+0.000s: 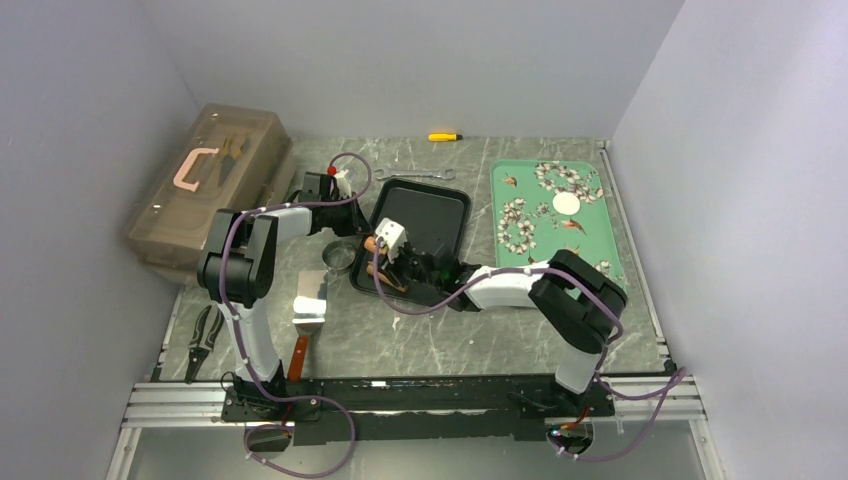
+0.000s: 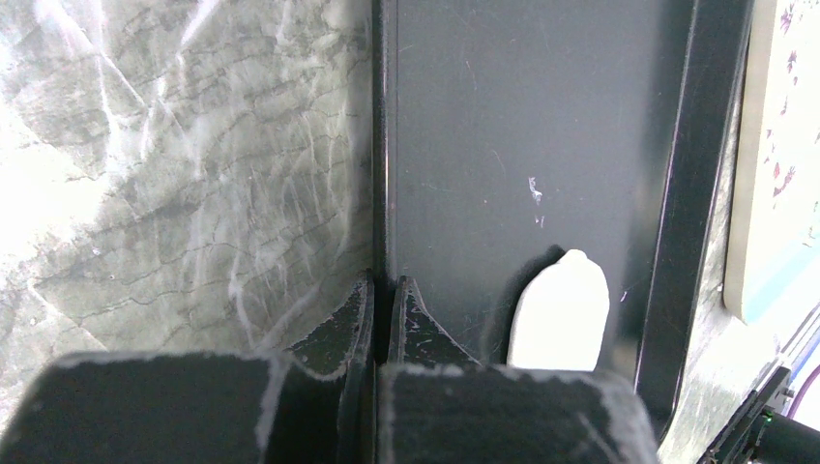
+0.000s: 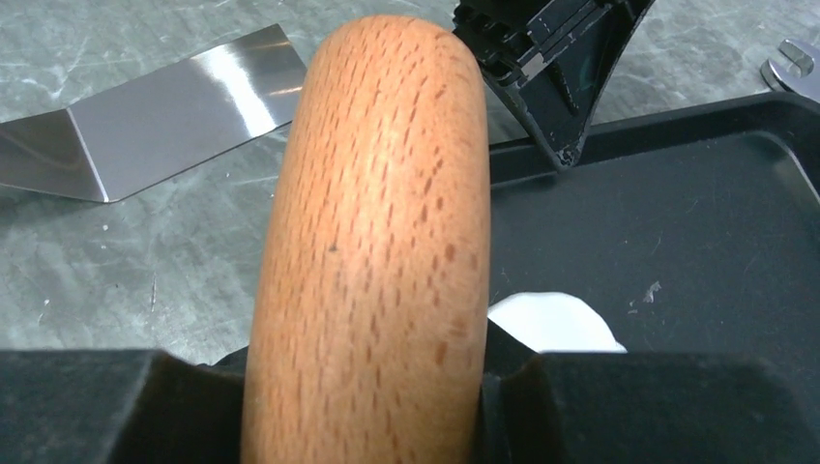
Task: Roll out the dumpling wrappers from the dough
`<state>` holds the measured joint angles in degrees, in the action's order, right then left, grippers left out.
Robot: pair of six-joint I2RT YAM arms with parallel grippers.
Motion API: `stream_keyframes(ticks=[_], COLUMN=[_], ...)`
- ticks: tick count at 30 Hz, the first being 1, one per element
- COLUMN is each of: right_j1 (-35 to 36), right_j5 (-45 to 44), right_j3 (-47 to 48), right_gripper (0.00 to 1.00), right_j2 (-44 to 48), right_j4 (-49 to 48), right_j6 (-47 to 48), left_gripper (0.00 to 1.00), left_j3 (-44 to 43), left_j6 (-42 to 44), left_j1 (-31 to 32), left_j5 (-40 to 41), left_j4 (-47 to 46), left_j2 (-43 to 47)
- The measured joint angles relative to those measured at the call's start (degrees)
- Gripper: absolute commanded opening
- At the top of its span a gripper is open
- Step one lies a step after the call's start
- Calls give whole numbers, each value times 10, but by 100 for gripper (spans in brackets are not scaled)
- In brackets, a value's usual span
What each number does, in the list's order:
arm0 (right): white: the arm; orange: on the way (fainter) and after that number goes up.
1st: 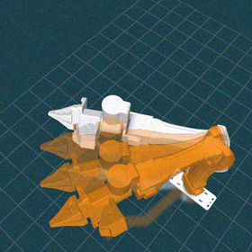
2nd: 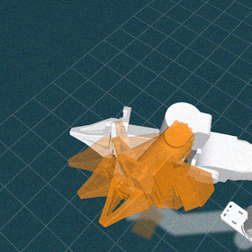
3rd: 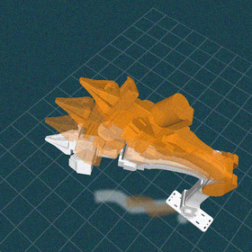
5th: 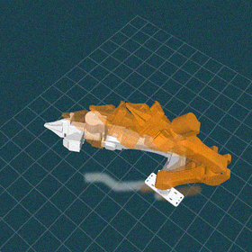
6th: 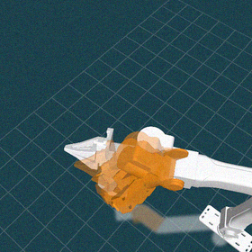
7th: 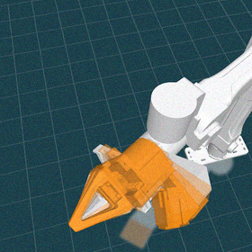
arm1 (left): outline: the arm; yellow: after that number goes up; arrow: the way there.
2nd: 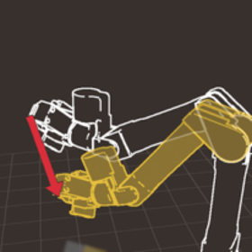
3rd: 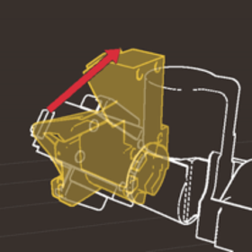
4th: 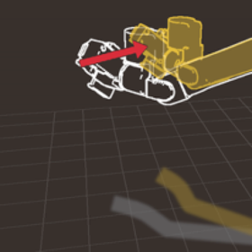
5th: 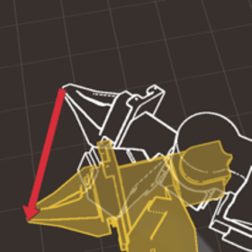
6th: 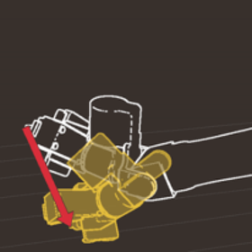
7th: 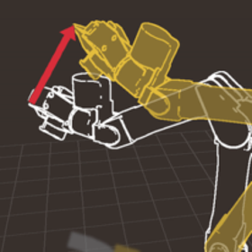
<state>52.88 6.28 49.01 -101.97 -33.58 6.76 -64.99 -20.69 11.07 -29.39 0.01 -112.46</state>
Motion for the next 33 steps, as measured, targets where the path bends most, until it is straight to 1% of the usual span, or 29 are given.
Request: stream_keyframes(ticks=[4,7,10,13,17,22,23,26,30,33], right_j1=[-2,-2,-4,-10,-23,-26,-24,-17,9,30], right_j5=[1,2,-2,-15,-46,-69,-74,-80,-104,-106], right_j3=[10,16,21,36,43,43,41,38,32,26], right_gripper=[0,0,0,0,0,0,0,0,0,0], right_j2=[25,62,104,119,93,20,11,11,9,6], right_j4=[57,110,117,105,84,88,74,68,59,52], right_j6=[-2,-1,7,19,40,55,59,59,60,52], left_gripper=[0,0,0,0,0,0,0,0,0,0], left_j3=[0,0,0,0,0,0,0,0,0,0], left_j6=[0,0,0,0,0,0,0,0,0,0], left_j1=[0,0,0,0,0,0,0,0,0,0], left_j5=[-1,-1,-2,-2,-2,-2,-2,-2,-3,-3], left_j4=[0,0,0,0,0,0,0,0,0,0], left_j2=[0,0,0,0,0,0,0,0,0,0])
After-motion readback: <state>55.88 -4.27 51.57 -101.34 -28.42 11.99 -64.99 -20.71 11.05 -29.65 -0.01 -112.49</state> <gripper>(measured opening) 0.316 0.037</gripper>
